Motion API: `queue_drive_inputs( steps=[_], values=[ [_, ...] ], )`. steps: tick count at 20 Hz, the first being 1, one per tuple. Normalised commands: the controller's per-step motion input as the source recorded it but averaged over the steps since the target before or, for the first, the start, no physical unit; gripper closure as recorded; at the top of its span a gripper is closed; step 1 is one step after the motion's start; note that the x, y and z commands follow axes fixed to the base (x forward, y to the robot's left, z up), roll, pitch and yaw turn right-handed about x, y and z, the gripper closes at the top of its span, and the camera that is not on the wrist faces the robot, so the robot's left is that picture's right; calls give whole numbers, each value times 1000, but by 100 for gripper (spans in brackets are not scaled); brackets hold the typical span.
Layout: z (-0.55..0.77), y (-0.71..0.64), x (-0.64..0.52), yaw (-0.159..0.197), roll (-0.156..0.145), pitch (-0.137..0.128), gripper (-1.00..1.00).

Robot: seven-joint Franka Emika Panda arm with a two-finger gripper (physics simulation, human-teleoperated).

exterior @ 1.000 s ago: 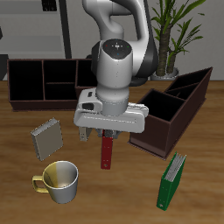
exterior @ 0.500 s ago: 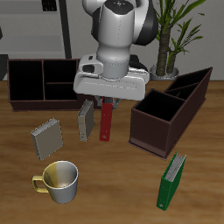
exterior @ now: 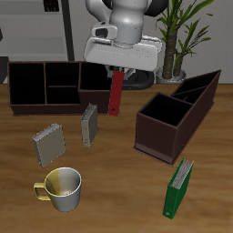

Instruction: Place the red book into the left desk caddy's right compartment

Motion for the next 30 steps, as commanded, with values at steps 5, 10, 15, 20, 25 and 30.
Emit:
queue_drive_inputs(
  steps=[5,10,15,20,25,30],
  values=[
    [279,309,-285,27,-26,1,100],
    [132,311,-166,-3,-13,8,100],
    [173,370,-212,5,11,-11,100],
    [188,461,-192,-3,29,-23,100],
    [24,297,9,-13,18,7,100],
    [-79,283,42,7,38,15,100]
  ],
)
